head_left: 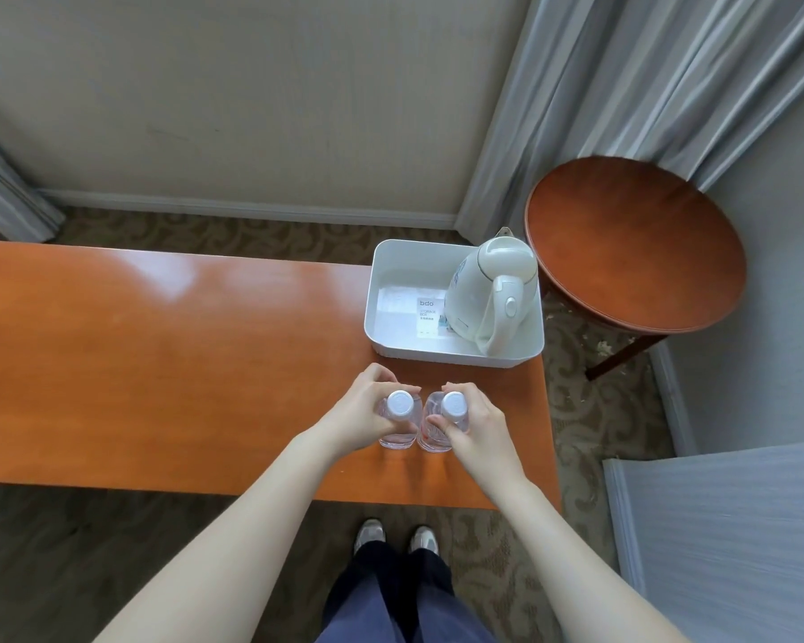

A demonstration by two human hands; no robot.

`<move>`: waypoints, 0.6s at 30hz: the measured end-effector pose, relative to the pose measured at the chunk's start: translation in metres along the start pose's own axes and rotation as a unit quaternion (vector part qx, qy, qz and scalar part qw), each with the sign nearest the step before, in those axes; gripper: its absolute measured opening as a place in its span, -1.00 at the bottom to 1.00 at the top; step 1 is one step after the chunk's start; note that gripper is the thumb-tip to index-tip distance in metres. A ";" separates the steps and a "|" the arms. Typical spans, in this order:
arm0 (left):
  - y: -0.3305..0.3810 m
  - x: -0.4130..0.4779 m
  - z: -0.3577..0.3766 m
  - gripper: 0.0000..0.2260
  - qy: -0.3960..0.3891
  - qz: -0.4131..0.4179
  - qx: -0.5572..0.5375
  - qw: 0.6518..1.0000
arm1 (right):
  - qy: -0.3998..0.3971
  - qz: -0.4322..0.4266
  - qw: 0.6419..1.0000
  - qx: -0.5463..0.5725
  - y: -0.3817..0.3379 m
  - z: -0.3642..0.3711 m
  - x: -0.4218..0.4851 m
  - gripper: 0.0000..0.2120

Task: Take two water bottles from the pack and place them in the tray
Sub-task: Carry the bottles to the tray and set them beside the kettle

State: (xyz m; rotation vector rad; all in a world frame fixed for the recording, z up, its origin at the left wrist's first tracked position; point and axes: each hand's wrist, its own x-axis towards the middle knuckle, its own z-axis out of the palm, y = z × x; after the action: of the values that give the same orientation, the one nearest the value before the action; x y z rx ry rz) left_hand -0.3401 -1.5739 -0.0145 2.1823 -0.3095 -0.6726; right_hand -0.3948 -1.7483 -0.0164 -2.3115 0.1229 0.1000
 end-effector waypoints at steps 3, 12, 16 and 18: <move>0.000 0.003 0.000 -0.51 -0.004 -0.009 -0.012 1.000 | -0.007 -0.003 1.000 -0.008 -0.002 0.000 0.005 -0.72; 0.008 -0.011 0.001 -0.24 0.074 0.063 0.300 0.949 | -0.028 -0.106 0.962 -0.251 0.004 -0.015 0.005 -0.52; 0.023 -0.013 0.009 -0.34 0.173 0.110 0.469 0.859 | -0.022 -0.141 0.930 -0.340 -0.005 -0.022 0.007 -0.49; 0.026 -0.010 0.017 -0.47 0.183 0.101 0.473 0.856 | -0.035 -0.148 0.918 -0.366 -0.010 -0.024 0.008 -0.54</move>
State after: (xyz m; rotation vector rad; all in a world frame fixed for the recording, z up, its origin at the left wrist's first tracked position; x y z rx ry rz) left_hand -0.3580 -1.5968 0.0002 3.0689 -0.7739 0.0914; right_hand -0.3846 -1.7591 0.0063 -3.0371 -0.3652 0.0834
